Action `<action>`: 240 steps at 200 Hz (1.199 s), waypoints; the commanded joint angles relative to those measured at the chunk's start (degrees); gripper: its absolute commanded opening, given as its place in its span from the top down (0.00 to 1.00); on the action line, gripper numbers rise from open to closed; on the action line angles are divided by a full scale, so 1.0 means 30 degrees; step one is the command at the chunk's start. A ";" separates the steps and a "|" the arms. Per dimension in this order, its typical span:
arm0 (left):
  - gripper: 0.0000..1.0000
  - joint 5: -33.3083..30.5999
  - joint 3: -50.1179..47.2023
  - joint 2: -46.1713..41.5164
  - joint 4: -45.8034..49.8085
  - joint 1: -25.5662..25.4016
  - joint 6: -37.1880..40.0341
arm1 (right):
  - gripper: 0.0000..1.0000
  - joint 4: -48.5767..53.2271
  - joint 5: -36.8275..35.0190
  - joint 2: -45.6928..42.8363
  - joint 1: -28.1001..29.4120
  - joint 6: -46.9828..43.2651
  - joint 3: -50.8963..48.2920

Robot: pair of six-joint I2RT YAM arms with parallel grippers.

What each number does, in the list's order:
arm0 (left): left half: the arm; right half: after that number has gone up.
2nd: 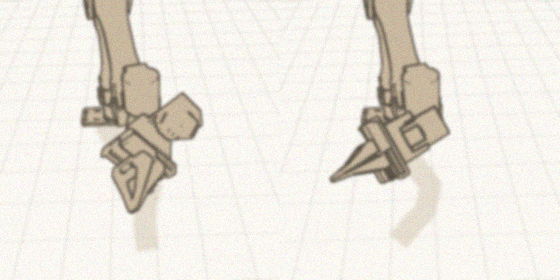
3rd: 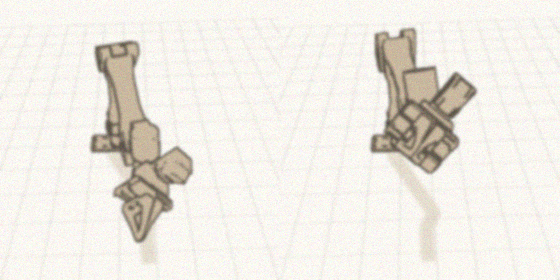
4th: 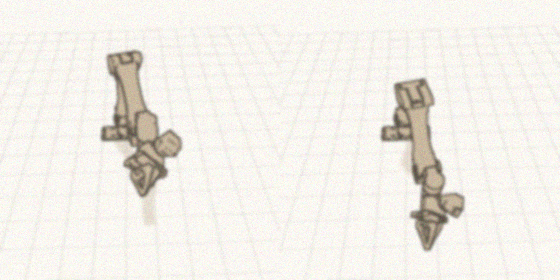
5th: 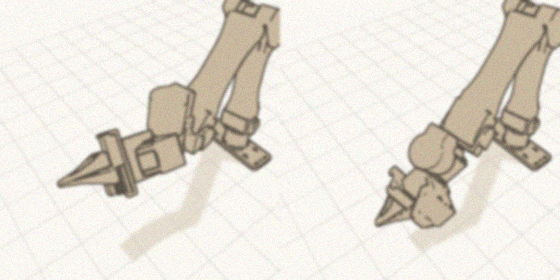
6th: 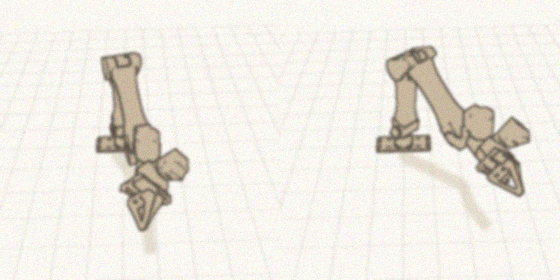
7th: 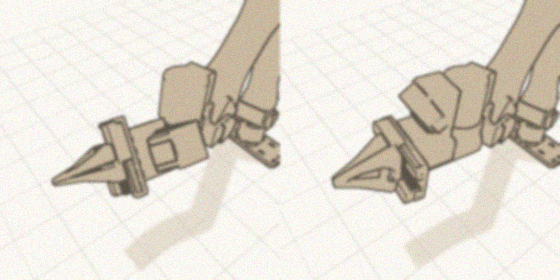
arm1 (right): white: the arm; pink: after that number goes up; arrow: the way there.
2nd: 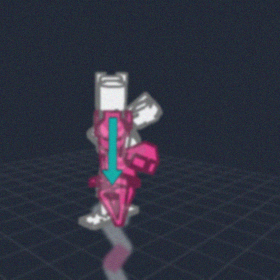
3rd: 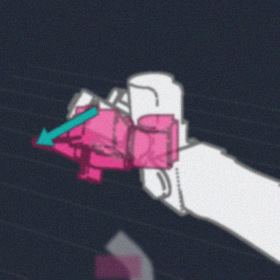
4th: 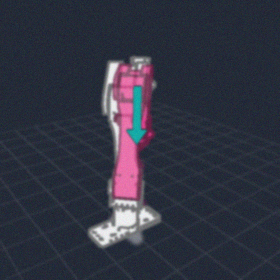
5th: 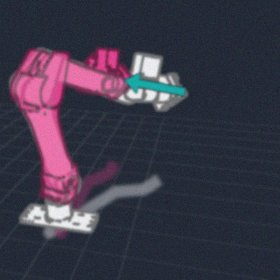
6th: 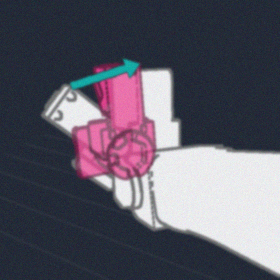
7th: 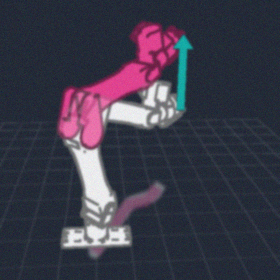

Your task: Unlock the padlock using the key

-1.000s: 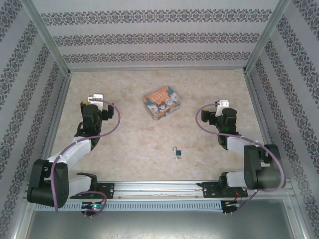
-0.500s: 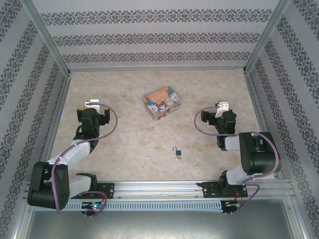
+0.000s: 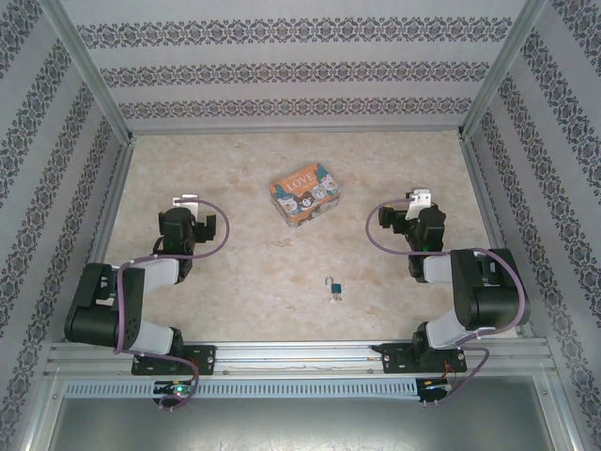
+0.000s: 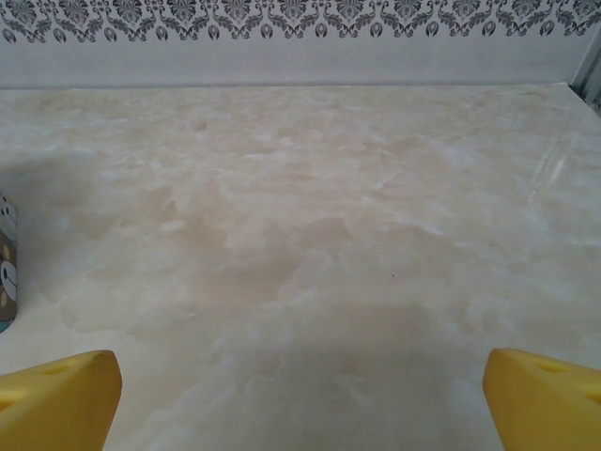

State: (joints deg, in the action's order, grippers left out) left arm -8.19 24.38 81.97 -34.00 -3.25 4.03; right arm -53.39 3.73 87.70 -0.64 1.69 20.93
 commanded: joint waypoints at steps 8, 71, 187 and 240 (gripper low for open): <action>0.01 0.2468 -0.0365 0.0046 -0.3323 0.0291 -0.0366 | 0.02 -0.0310 0.0079 0.0036 -0.0137 0.0267 0.0231; 0.01 0.3102 -0.3051 0.3061 -1.1288 0.0291 -0.0248 | 0.02 -0.0310 0.0076 0.0034 -0.0122 0.0256 0.0231; 0.01 0.3640 -0.0744 0.3174 -0.6936 0.1436 -0.1508 | 0.02 -0.0252 -0.0011 0.0063 -0.0107 0.0233 0.0260; 0.01 0.3688 -0.0774 0.3144 -0.6948 0.1433 -0.1494 | 0.02 -0.0285 -0.0150 0.0008 0.0021 0.0105 0.0205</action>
State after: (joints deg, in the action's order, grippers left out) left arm 1.80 22.22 91.96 -55.81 0.84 0.56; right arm -53.39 3.70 87.70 -0.64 1.69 20.93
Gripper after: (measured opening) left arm 0.993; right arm 0.984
